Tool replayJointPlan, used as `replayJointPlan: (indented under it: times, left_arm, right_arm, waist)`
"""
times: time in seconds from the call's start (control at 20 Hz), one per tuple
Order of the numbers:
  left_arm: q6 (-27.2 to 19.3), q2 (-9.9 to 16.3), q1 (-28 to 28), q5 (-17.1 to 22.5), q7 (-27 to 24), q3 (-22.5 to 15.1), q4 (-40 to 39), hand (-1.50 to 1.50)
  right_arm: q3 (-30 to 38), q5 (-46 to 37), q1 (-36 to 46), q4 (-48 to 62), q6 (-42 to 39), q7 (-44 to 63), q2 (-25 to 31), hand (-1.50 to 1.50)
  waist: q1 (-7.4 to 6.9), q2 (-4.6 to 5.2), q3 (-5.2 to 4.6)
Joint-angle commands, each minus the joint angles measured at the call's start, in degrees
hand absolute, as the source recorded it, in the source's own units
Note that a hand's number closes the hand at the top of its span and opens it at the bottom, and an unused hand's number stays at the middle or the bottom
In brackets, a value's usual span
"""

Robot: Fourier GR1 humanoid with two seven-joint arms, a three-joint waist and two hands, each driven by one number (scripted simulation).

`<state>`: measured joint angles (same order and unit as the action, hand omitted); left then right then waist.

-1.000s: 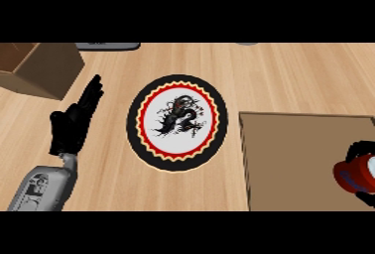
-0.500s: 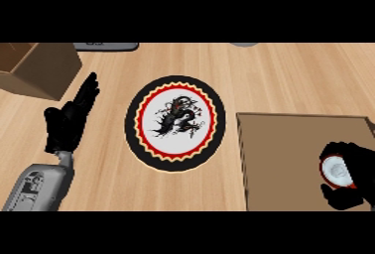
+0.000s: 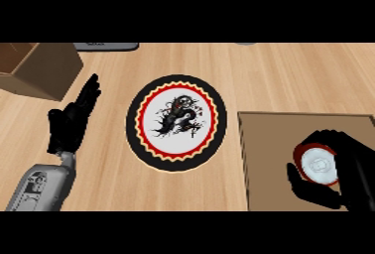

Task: Pick the can from the tray and place it in the plate

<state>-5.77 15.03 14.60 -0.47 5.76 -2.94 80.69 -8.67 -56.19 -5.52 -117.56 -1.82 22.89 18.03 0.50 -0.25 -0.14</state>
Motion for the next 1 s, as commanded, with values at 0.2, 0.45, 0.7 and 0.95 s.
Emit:
replayJointPlan:
  times: [0.2,0.45,0.7,0.95]
  left_arm:
    - [1.6,0.1,1.2,0.4,0.8,1.1,-0.1,0.0]
    - [1.9,-0.6,0.0,-1.1,-2.5,0.9,-2.4,0.0]
    - [1.9,-1.1,-2.1,-1.5,0.1,0.2,3.0,0.0]
    - [1.9,-1.4,1.5,-1.4,1.0,1.4,0.7,0.0]
  right_arm:
    - [-8.5,-0.7,9.6,-7.9,-4.4,2.7,-5.6,1.5]
    - [-11.1,-0.5,22.6,3.3,-7.4,9.0,-14.3,1.5]
    - [-13.2,0.7,31.9,17.4,-2.3,12.2,-17.8,1.5]
    - [-18.4,6.5,43.7,34.4,8.7,15.9,-18.0,1.5]
  waist:
    - [-0.76,0.18,0.1]
    - [-1.09,0.33,0.11]
    - [-1.4,0.28,0.14]
    - [-2.05,0.48,0.13]
